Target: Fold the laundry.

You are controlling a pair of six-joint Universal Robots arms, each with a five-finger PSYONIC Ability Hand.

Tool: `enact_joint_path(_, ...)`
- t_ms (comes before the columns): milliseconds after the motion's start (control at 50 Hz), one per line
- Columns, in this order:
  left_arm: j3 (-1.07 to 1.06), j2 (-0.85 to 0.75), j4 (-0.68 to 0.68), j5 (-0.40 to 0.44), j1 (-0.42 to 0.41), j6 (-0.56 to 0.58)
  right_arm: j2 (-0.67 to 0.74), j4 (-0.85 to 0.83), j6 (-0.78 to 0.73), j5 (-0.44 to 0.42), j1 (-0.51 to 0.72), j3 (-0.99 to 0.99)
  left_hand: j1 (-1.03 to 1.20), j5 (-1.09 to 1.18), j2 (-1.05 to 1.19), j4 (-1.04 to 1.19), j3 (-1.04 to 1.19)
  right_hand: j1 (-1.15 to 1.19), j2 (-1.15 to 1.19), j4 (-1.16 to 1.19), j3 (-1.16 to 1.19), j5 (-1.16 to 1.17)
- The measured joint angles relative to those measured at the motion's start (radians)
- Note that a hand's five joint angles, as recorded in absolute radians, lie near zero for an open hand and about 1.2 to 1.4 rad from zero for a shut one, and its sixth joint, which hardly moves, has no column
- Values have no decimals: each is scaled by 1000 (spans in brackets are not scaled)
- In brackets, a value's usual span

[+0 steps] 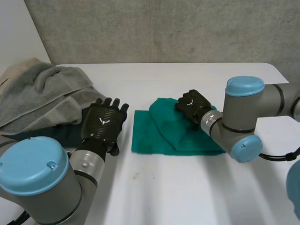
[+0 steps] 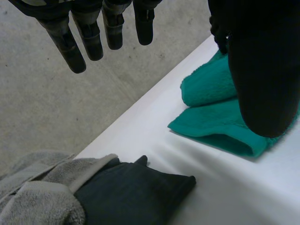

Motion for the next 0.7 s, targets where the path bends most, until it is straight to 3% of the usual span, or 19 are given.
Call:
enact_joint_path(140,5,2,0,1,7,-8,10,-21,-78,76,5,-12,0,0,0,0,0,522,586,581,579,560)
enact_joint_path(240,11,9,0,1,13,-7,-17,-70,-88,91,7,0,0,0,0,0,0,522,607,638,624,576)
enact_joint_path(340,11,45,0,0,27,-6,-86,-225,-99,80,38,42,-2,0,0,0,0,522,607,640,624,576)
enact_joint_path(440,5,106,0,-1,68,-7,-144,-385,-135,16,110,108,-2,0,0,0,0,522,607,641,630,576)
enact_joint_path(540,-3,156,-3,2,124,-10,-145,-425,-215,-134,203,199,-2,0,0,0,0,522,607,641,631,576)
enact_joint_path(580,-6,165,-4,2,138,-10,-135,-414,-251,-173,227,222,-2,0,0,0,0,438,468,502,479,475)
enact_joint_path(640,-9,174,-6,4,158,-11,-113,-378,-328,-217,257,256,-2,0,0,0,0,-23,-24,15,15,-13)
enact_joint_path(700,-9,175,-6,6,166,-12,-113,-353,-360,-213,263,269,-2,0,0,0,0,-307,-311,-300,-300,-309)
